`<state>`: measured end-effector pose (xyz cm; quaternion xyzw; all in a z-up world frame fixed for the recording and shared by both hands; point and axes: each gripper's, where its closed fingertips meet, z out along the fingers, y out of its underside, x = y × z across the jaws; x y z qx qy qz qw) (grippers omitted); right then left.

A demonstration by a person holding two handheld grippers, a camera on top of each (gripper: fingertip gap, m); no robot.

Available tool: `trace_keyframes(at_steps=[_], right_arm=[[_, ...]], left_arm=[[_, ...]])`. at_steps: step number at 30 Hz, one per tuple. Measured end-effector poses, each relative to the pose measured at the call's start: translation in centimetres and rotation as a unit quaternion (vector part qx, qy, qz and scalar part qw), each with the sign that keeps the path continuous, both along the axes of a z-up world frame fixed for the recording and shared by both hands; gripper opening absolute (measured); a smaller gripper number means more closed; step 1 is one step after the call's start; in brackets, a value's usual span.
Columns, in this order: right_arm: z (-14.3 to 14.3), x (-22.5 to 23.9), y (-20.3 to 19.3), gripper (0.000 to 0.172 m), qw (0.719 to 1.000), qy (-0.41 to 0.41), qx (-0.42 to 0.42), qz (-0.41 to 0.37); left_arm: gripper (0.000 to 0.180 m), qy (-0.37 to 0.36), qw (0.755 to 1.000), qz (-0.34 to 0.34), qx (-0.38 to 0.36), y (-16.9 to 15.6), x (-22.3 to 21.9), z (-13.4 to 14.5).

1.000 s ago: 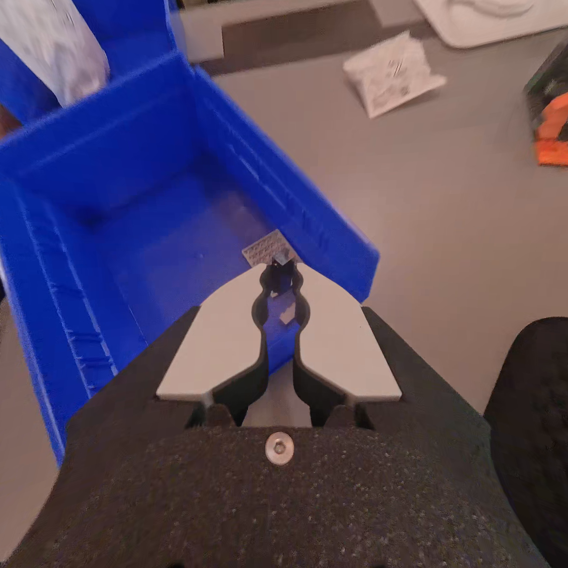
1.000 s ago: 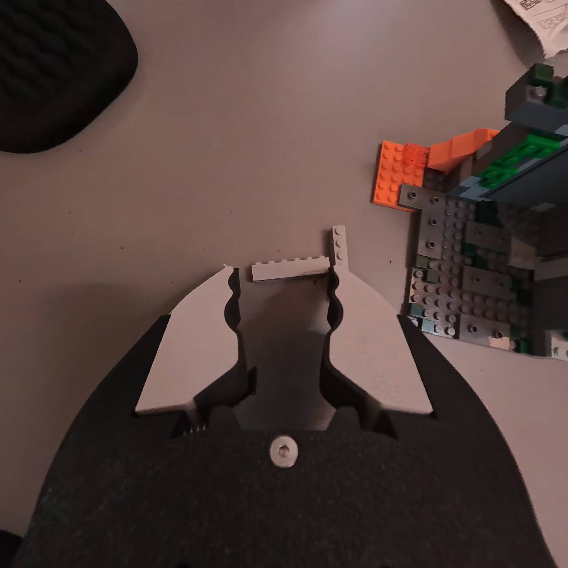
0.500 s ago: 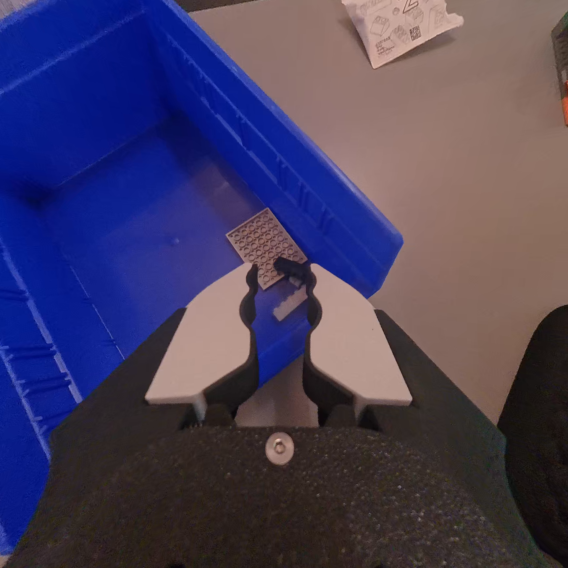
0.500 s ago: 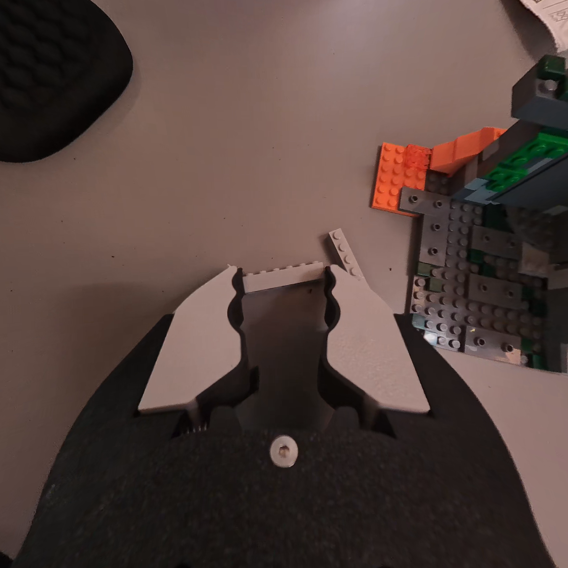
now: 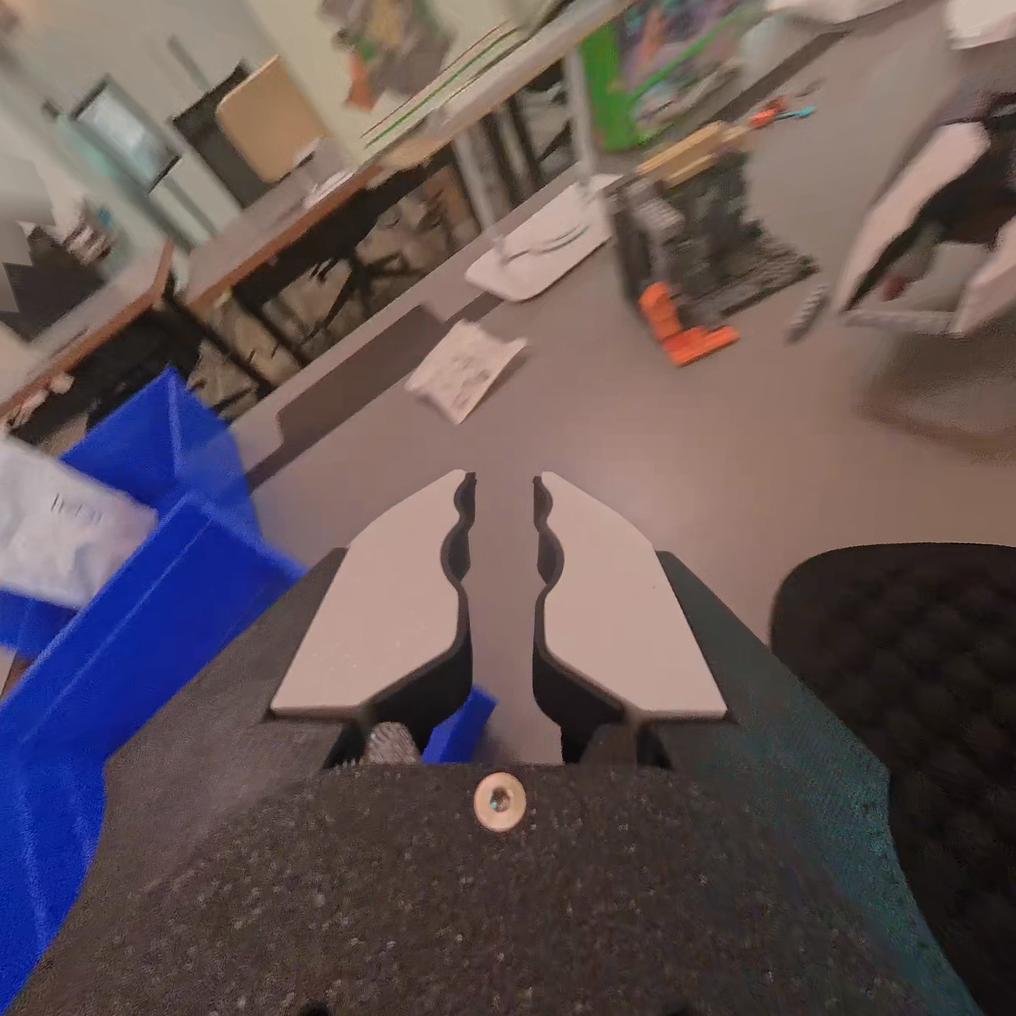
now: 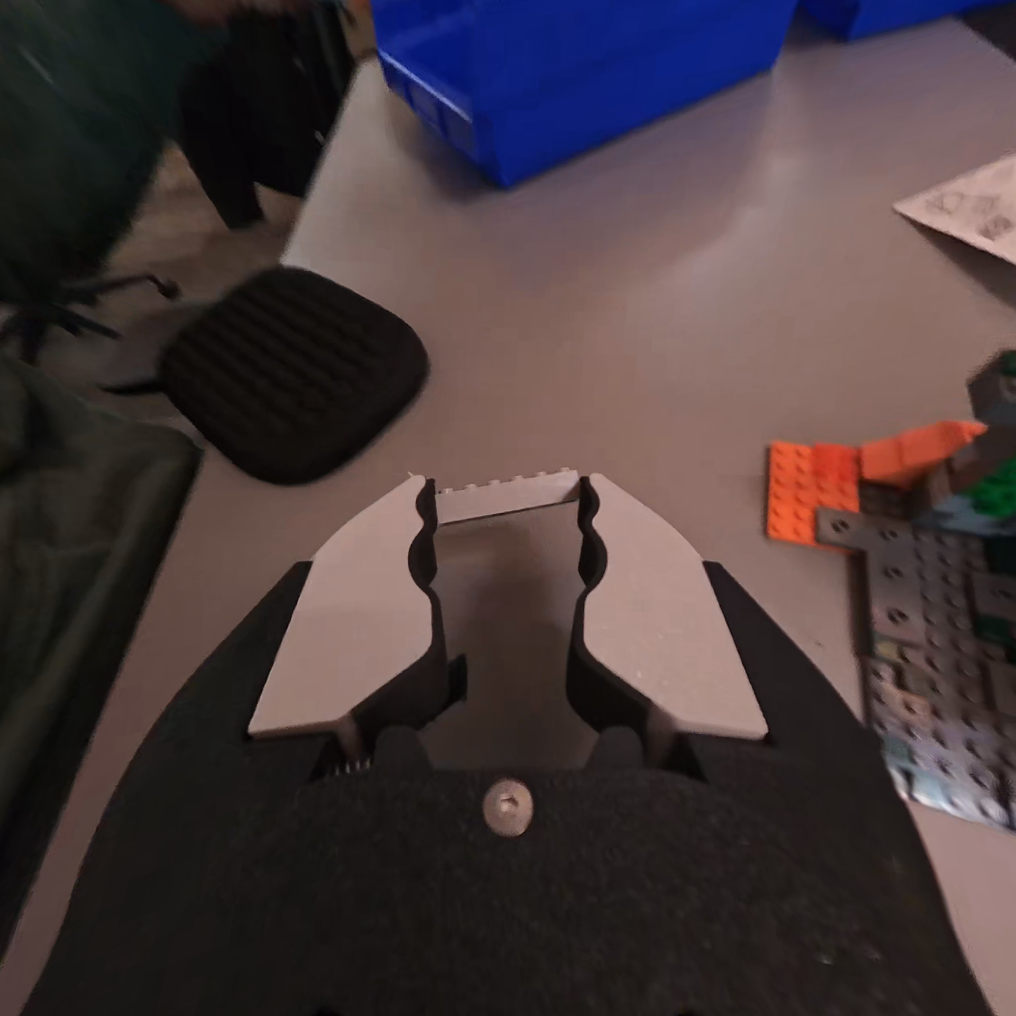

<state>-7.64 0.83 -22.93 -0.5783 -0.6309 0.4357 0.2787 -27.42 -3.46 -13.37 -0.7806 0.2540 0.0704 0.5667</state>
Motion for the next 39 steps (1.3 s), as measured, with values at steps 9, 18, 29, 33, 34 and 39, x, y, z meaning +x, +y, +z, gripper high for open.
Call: trace_keyframes(at_steps=[9, 18, 29, 33, 34, 39], right_arm=[[4.1, -1.7, -5.9, 0.050, 0.979, 0.098, -0.161, 0.081], [5.3, -1.4, -7.4, 0.050, 0.960, 0.113, -0.225, 0.118], [2.6, 1.4, 1.9, 0.053, 0.997, 0.055, -0.048, -0.036], [-0.1, 3.5, 5.1, 0.054, 0.997, -0.022, 0.032, -0.073], [-0.7, 3.8, 5.6, 0.054, 0.995, -0.037, 0.046, -0.080], [-4.0, 4.7, 6.9, 0.054, 0.984, -0.111, 0.111, -0.086]], left_arm=[[0.031, 0.125, 0.958, -0.255, 0.041, -0.9, 15.9, -4.1], [0.014, 0.174, 0.933, -0.308, 0.068, -1.0, 19.9, -5.7], [0.010, 0.111, 0.989, -0.093, 0.019, 0.5, 7.9, -2.4], [0.010, 0.050, 0.997, 0.057, -0.020, 0.2, -1.1, -0.1], [0.010, 0.031, 0.995, 0.095, -0.024, 0.1, -3.4, 0.3], [0.010, -0.034, 0.972, 0.210, -0.105, -0.5, -12.1, -2.6]])
